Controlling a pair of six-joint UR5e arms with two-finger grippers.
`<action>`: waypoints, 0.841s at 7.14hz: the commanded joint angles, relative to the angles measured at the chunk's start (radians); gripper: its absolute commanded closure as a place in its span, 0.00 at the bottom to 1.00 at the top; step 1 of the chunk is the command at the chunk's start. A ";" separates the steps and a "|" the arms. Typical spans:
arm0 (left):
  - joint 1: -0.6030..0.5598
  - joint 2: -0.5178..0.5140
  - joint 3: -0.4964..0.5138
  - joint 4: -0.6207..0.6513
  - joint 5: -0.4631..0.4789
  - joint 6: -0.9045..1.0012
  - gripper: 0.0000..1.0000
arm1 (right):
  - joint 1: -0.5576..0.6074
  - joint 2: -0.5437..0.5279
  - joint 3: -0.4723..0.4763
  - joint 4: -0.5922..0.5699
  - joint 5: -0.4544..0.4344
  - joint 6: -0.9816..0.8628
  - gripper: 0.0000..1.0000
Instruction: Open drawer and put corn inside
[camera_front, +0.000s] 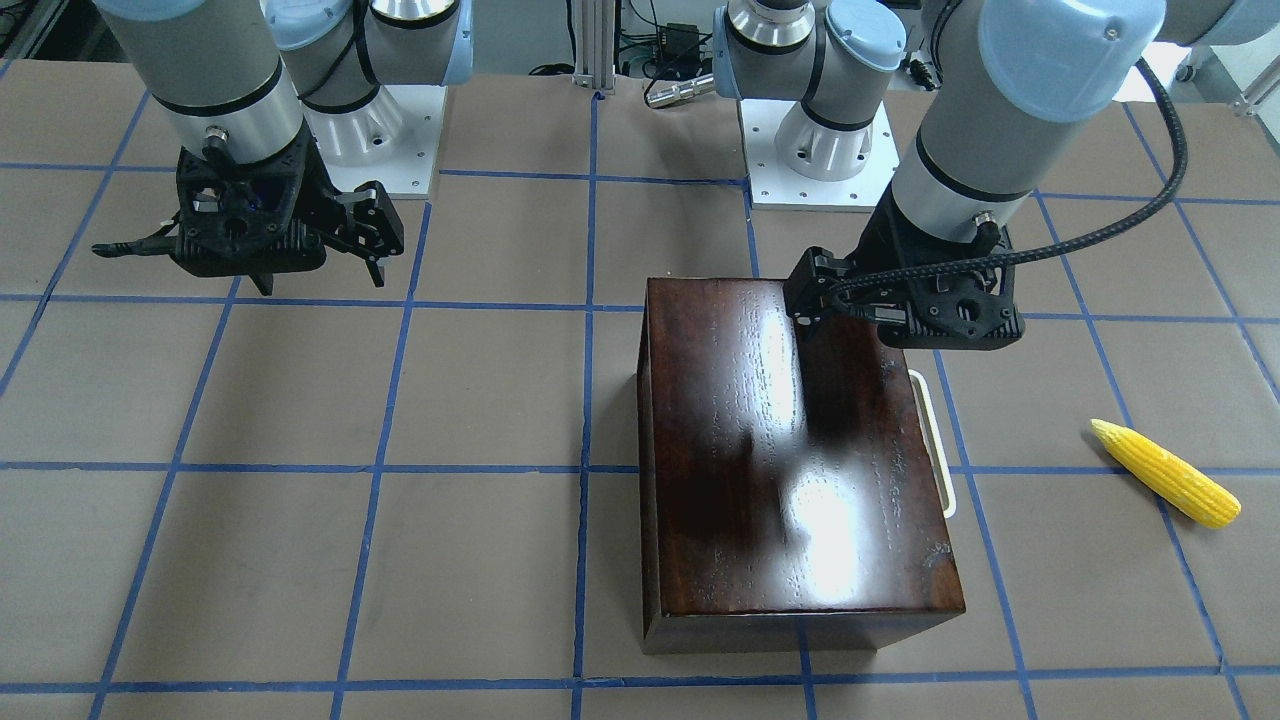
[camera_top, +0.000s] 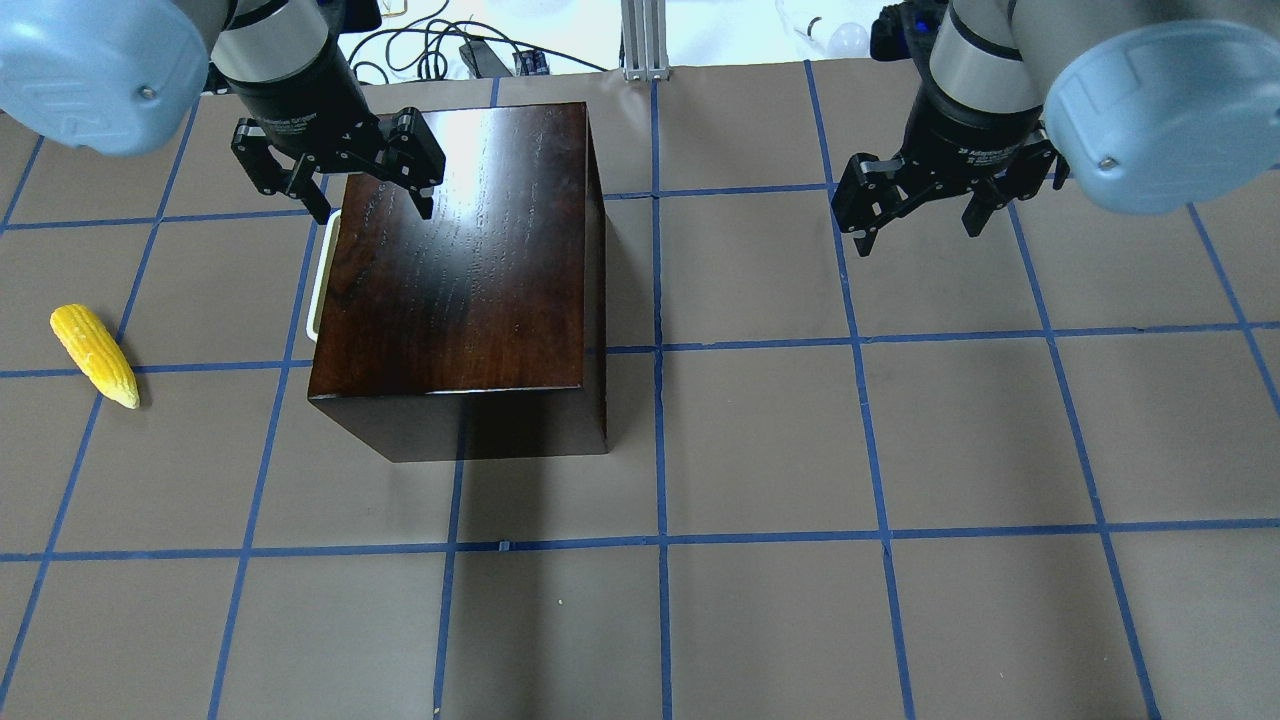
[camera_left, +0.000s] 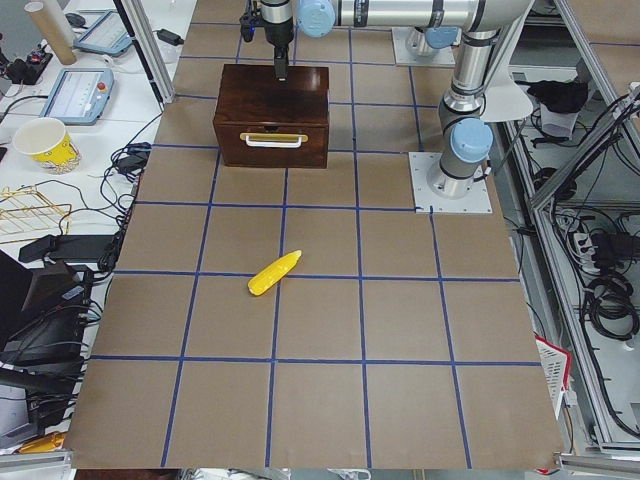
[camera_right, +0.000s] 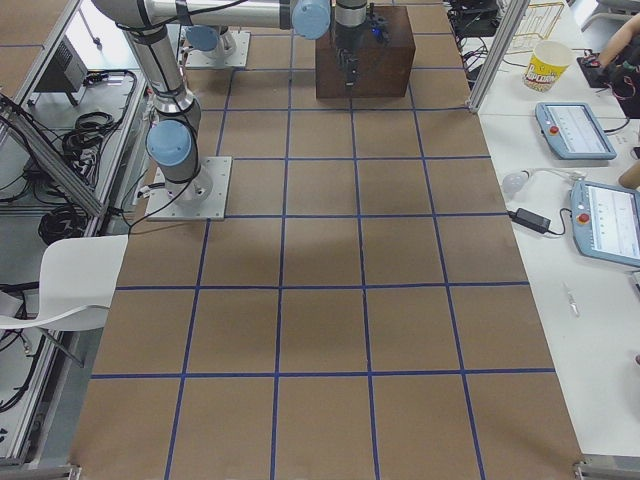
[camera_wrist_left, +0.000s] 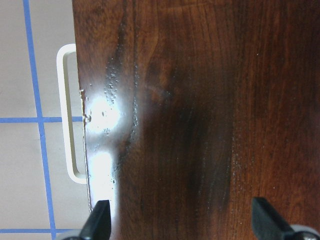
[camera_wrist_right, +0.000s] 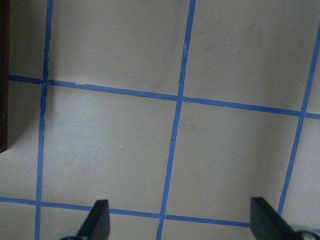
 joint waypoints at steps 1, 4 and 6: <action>0.001 0.000 -0.001 0.000 -0.002 0.000 0.00 | -0.001 0.000 0.000 0.000 0.000 0.000 0.00; 0.001 0.000 0.001 0.000 -0.004 -0.002 0.00 | 0.002 0.000 0.000 0.000 0.000 0.000 0.00; 0.001 0.000 0.002 0.000 0.010 -0.003 0.00 | 0.002 0.000 0.000 0.000 0.000 0.000 0.00</action>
